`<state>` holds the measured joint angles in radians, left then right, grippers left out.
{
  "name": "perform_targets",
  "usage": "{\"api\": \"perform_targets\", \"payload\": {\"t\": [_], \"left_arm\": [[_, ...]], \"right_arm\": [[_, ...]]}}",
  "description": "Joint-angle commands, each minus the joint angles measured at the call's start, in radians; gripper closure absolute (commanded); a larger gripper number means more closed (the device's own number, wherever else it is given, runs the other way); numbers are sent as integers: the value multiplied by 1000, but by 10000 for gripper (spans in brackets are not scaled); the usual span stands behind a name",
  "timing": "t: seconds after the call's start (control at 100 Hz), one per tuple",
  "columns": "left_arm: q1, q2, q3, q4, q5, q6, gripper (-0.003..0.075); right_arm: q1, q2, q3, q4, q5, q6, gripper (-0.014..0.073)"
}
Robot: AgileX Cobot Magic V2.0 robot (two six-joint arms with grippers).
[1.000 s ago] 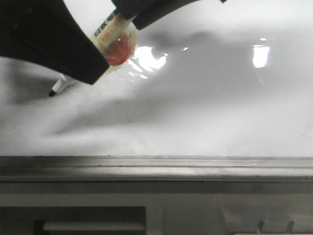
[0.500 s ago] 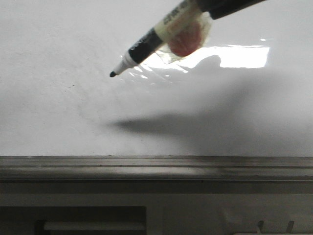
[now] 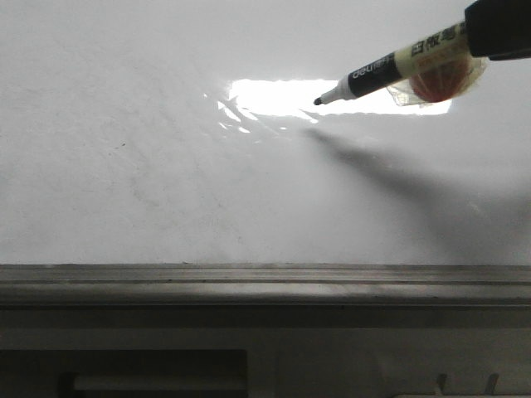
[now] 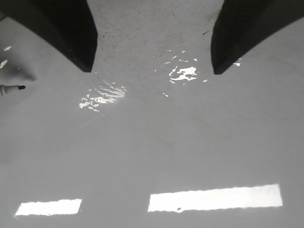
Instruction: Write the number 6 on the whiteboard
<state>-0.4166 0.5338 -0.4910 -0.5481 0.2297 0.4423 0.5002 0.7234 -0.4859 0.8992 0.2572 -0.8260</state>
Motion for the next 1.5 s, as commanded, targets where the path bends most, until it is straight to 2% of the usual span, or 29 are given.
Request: {"api": "perform_targets", "payload": {"t": [0.0, 0.15, 0.28, 0.55, 0.64, 0.75, 0.99, 1.08, 1.19, 1.49], "left_arm": [[3, 2, -29, -19, -83, -9, 262], [3, 2, -29, -19, -83, -9, 262], [3, 2, -29, -19, -87, -9, 262], [3, 2, -29, -19, -87, -9, 262], [3, 2, -29, -19, -87, -9, 262], [3, 2, -29, -19, -87, -9, 262], [3, 2, -29, -22, -87, -9, 262], [3, 2, -29, -22, -87, -9, 262], [3, 2, -29, -22, -87, -9, 262], [3, 2, -29, -22, -87, -9, 262]], "right_arm": [[2, -8, -25, 29, -131, -14, 638], [2, -3, -25, 35, -206, -14, 638], [2, 57, -25, 35, -199, -14, 638], [2, 155, -25, 12, 53, -14, 638], [-2, 152, -22, 7, 95, -14, 638], [-2, 120, -20, 7, 67, -3, 638], [-2, 85, -20, 20, -116, 30, 638], [-2, 87, -27, 24, -129, 30, 638], [2, 113, -52, 24, -73, 18, 638], [2, 91, -83, 10, 205, -24, 638]]}}
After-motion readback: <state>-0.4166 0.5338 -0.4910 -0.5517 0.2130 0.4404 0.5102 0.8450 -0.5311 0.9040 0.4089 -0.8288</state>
